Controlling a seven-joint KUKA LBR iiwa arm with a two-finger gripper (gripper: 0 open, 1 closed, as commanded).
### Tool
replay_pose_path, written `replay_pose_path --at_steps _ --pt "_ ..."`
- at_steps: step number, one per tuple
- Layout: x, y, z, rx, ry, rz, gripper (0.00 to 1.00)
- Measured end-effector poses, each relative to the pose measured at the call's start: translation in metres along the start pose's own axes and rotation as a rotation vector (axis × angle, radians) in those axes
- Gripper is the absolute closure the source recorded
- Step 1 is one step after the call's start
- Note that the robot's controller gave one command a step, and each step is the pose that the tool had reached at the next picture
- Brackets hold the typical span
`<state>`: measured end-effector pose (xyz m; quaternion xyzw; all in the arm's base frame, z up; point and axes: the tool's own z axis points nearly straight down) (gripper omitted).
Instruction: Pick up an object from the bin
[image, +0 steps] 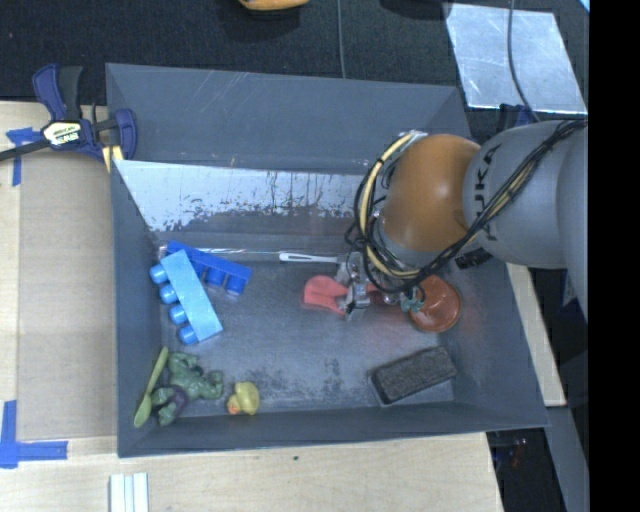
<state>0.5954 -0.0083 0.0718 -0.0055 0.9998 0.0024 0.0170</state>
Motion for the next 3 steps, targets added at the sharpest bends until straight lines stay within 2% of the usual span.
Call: replay_pose_path --at_steps 1,2,3 --pt "0.000 0.000 0.000 0.000 0.000 0.000 1.00" --pt "0.000 -0.003 -0.068 0.000 0.003 -0.001 1.00" --pt "0.008 0.004 -0.143 -0.001 0.008 -0.078 1.00"
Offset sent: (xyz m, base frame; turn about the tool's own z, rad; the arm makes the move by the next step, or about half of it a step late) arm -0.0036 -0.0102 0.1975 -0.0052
